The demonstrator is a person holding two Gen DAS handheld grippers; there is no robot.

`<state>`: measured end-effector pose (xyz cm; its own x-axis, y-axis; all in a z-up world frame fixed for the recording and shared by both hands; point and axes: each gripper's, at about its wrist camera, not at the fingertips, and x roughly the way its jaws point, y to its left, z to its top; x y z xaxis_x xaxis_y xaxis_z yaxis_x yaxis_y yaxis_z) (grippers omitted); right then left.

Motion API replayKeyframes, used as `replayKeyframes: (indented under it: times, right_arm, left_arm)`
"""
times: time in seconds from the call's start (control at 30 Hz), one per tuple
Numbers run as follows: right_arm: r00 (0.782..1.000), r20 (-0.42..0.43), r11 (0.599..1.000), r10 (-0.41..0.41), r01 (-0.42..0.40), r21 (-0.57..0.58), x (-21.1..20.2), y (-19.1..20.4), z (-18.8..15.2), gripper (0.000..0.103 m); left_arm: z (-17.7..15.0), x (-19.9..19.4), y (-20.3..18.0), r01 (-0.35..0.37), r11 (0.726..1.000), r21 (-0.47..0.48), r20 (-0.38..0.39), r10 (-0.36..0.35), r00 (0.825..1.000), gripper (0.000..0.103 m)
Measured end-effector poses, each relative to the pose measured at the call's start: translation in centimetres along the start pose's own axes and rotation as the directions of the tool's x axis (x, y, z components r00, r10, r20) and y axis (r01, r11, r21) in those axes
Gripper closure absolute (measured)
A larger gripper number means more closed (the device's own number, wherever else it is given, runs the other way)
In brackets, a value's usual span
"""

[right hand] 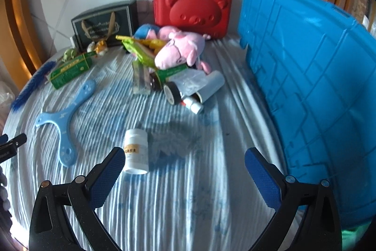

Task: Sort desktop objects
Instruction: 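Grasp the blue boomerang with the left gripper while the right grasps the white bottle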

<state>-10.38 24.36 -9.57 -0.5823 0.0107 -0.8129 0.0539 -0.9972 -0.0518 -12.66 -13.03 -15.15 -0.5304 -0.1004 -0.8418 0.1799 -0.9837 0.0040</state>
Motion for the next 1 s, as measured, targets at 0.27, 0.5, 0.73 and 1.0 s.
replayKeyframes:
  times: [0.27,0.5,0.73,1.0]
  right_arm:
    - [0.992,-0.122,0.999,0.016,-0.020,-0.029,5.7,1.9,0.1,0.000]
    - [0.972,-0.228,0.996,0.054,-0.069,-0.056,10.1,4.5,0.2,0.011]
    - [0.947,-0.308,0.989,0.090,-0.120,-0.081,13.2,6.7,-0.6,0.032]
    - [0.944,-0.316,0.987,0.095,-0.131,-0.095,15.3,6.7,-0.7,0.056]
  left_arm:
    - [2.0,7.6,-2.4,-0.090,0.995,-0.035,-0.049,0.088,0.995,0.000]
    - [2.1,12.0,-4.3,-0.103,0.995,-0.003,-0.108,0.102,0.989,0.005]
    - [2.3,13.1,-3.3,-0.077,0.993,-0.089,-0.054,0.073,0.996,0.004]
    - [2.5,12.2,-3.9,0.004,0.999,-0.032,-0.068,-0.006,0.998,0.054]
